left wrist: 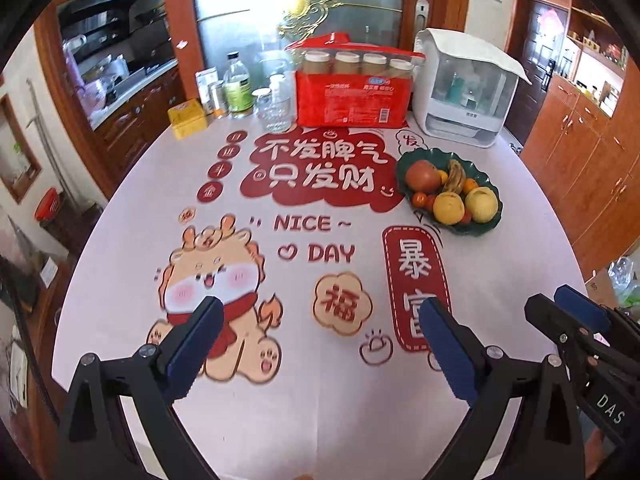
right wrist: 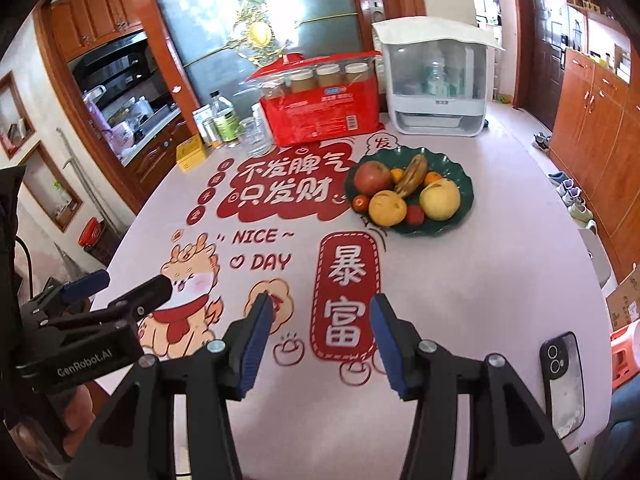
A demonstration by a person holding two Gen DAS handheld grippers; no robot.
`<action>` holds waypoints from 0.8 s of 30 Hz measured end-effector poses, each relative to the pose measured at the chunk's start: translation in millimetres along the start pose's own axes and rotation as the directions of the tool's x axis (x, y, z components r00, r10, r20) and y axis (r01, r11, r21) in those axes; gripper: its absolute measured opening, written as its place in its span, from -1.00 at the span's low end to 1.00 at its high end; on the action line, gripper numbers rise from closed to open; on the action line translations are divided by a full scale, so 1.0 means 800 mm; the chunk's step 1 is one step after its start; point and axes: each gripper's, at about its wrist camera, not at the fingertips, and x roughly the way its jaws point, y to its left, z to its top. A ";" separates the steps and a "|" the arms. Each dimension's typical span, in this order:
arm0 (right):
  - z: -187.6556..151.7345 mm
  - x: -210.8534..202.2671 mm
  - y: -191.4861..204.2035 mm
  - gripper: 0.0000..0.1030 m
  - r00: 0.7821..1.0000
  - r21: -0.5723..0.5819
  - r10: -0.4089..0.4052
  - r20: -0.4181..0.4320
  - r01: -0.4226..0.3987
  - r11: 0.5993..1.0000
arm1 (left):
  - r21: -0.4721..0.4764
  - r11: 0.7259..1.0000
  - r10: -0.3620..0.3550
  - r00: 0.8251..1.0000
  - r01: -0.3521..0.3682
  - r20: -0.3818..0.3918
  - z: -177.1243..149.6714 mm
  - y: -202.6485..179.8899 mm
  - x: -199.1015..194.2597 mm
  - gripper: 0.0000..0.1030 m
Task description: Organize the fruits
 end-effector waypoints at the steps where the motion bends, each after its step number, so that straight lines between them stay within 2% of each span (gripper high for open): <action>1: -0.003 -0.003 0.004 -0.01 1.000 -0.006 -0.003 0.002 0.003 1.000 | -0.005 1.000 0.000 1.000 0.000 -0.005 -0.004 0.001 -0.002 0.90; 9: -0.011 -0.011 0.015 0.01 1.000 -0.018 -0.020 0.006 0.020 1.000 | -0.002 1.000 0.025 0.999 -0.025 -0.043 -0.028 -0.005 -0.012 0.89; 24: -0.026 -0.006 0.024 0.02 0.999 -0.009 -0.019 -0.034 0.018 1.000 | 0.000 0.999 0.035 0.998 -0.035 -0.057 -0.034 -0.005 -0.012 0.89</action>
